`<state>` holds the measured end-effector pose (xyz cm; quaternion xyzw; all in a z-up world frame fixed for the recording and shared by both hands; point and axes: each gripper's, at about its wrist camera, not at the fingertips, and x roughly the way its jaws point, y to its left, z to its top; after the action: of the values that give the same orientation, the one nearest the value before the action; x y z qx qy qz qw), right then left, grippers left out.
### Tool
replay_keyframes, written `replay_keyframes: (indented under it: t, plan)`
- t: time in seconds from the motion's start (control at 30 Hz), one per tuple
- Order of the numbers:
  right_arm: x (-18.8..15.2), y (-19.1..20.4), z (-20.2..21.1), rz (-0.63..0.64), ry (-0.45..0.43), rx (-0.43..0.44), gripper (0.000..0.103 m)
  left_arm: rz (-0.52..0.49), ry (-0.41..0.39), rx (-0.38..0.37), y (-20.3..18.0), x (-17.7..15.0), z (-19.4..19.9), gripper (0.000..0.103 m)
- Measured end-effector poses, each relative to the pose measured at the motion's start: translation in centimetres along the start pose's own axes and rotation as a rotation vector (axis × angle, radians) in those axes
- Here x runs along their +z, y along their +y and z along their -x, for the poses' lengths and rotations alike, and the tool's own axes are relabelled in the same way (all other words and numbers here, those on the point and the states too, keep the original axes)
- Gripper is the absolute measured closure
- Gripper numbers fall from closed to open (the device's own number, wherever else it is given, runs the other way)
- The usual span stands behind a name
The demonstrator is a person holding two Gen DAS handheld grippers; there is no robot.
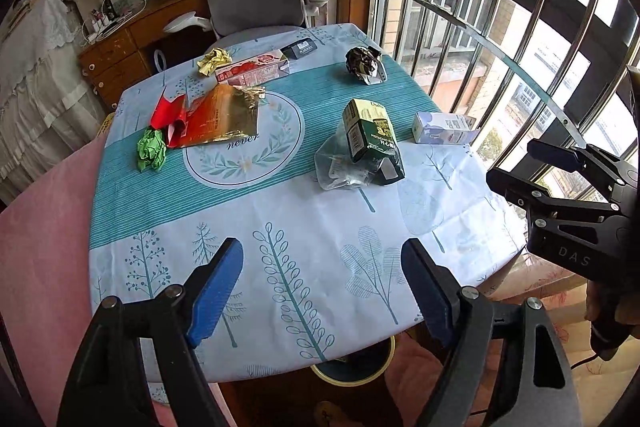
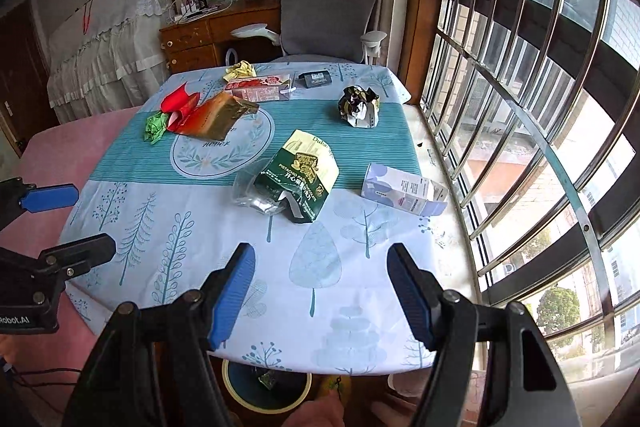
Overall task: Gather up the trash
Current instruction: 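Raise both tools back toward the table, then grasp the green Dubai pistachio box with the left gripper while the right grasps the white carton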
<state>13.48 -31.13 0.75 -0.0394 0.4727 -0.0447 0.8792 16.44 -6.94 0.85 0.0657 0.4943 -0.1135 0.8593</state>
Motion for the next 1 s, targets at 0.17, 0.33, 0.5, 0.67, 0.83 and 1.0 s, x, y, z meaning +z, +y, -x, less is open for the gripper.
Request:
replay_keyframes:
  t: [0.17, 0.33, 0.5, 0.67, 0.83, 1.0]
  plan:
    - [3.4, -3.4, -5.0, 0.142, 0.038, 0.004, 0.034, 0.065, 0.068, -0.003, -1.6, 5.0, -5.1, 0.023]
    - [4.9, -5.2, -9.5, 0.326, 0.072, 0.011, 0.024, 0.117, 0.114, 0.010, -3.3, 8.5, -9.4, 0.023]
    - [4.8, -6.2, -13.6, 0.467, 0.127, 0.037, 0.024, 0.130, 0.155, 0.040, -4.7, 10.3, -12.6, 0.023]
    - [4.7, -6.7, -16.0, 0.471, 0.179, 0.121, 0.024, 0.127, 0.190, 0.055, -5.6, 11.2, -15.0, 0.023]
    - [4.2, -6.2, -17.8, 0.444, 0.251, 0.197, 0.064, 0.136, 0.223, 0.059, -5.6, 11.6, -16.6, 0.023]
    - [4.3, -5.7, -18.1, 0.349, 0.267, 0.260, 0.066, 0.166, 0.254, 0.030, -5.2, 11.6, -17.7, 0.023]
